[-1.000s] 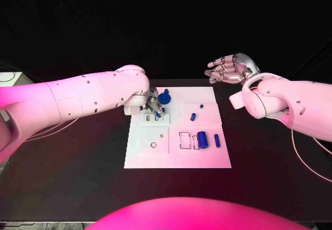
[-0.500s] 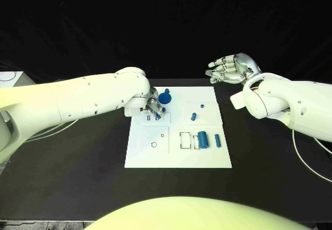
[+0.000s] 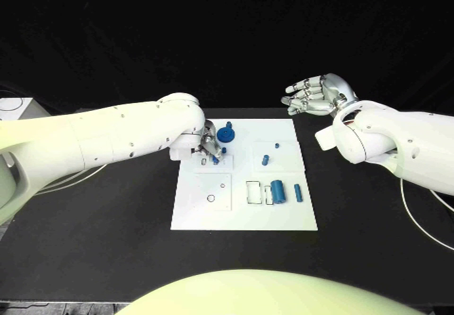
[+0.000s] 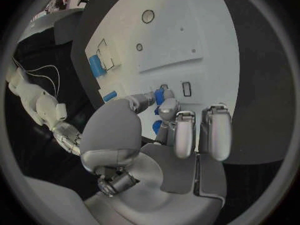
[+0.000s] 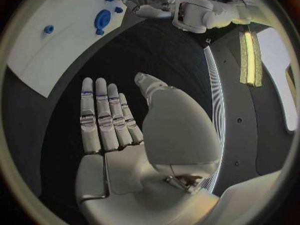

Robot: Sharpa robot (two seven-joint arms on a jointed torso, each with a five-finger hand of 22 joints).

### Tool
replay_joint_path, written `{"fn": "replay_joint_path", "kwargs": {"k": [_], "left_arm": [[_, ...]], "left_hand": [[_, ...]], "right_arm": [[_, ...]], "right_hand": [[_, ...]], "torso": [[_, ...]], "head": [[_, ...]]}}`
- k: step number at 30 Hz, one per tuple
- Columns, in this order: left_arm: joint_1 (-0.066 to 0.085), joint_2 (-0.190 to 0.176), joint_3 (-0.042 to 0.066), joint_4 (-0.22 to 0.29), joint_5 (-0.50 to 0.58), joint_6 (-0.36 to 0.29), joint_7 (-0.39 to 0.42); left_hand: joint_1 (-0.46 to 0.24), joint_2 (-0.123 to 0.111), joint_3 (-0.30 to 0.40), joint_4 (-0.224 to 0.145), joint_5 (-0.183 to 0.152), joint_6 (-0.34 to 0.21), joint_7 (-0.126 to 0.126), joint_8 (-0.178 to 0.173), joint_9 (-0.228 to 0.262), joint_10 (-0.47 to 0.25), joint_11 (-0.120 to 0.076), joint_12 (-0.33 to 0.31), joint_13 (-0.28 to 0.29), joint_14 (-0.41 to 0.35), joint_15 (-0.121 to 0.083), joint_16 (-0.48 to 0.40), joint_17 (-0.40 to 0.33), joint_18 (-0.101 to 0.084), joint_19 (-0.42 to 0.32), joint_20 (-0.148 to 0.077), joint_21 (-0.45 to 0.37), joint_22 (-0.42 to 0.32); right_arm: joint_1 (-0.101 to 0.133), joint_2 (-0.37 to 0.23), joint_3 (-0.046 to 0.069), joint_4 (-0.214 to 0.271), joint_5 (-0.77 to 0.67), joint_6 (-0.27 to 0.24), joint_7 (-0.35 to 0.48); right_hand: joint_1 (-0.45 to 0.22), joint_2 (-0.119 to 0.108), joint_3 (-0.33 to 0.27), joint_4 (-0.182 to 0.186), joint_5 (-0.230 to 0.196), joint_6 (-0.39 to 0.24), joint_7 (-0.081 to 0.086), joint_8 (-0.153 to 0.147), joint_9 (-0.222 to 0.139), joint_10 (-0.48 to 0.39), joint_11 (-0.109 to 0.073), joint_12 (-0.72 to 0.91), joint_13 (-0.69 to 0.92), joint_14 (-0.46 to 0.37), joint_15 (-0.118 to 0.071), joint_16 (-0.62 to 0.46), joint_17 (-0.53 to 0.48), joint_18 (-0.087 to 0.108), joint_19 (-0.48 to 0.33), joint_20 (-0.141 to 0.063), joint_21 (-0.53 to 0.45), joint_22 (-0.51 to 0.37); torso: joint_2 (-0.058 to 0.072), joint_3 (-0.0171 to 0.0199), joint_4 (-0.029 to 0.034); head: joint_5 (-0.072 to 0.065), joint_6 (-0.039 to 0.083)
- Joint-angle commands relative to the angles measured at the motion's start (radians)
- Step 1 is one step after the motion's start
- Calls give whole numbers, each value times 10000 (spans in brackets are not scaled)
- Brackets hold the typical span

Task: Assemble the parts on the task board

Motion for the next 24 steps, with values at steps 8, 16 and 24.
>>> {"fn": "replay_joint_path", "kwargs": {"k": [8, 16, 24], "left_arm": [[-12, -9, 1, -21, -27, 260, -20], [-13, -22, 2, -30, -30, 324, -26], [-13, -32, 3, -27, -30, 381, -23]], "left_hand": [[-17, 76, 2398, -2323, 41, 77, 11, 37, 18, 41, -8, 56, 5, 1042, -54, 34, 2634, -163, 473, -69, 61, 1467], [-28, 70, 2413, -2331, 45, 78, 10, 38, 21, 42, -10, 55, 2, 1042, -55, 34, 2634, -161, 469, -71, 55, 1458], [-28, 70, 2413, -2331, 45, 78, 10, 38, 21, 42, -10, 55, 2, 1042, -55, 34, 2634, -161, 469, -71, 55, 1458]], "right_arm": [[-12, -2, 2, 5, -84, 151, 105], [-12, -14, 2, 2, -85, 158, 96], [-13, -10, 2, -14, -87, 161, 92]], "right_hand": [[-50, 35, 11, -42, 56, -76, 305, -23, -17, -94, 18, 77, -40, 4, 22, -75, -28, 68, -39, 5, 25, -50], [-50, 35, 11, -42, 56, -76, 305, -23, -17, -94, 18, 77, -40, 4, 22, -75, -28, 68, -39, 5, 25, -50], [-50, 35, 11, -42, 56, -76, 305, -23, -17, -94, 18, 77, -40, 4, 22, -75, -28, 68, -39, 5, 25, -50]], "torso": [[11, 1, -6], [14, 3, -15], [11, 4, 3]], "head": [[1, 6], [-18, -9], [-32, -9]]}}
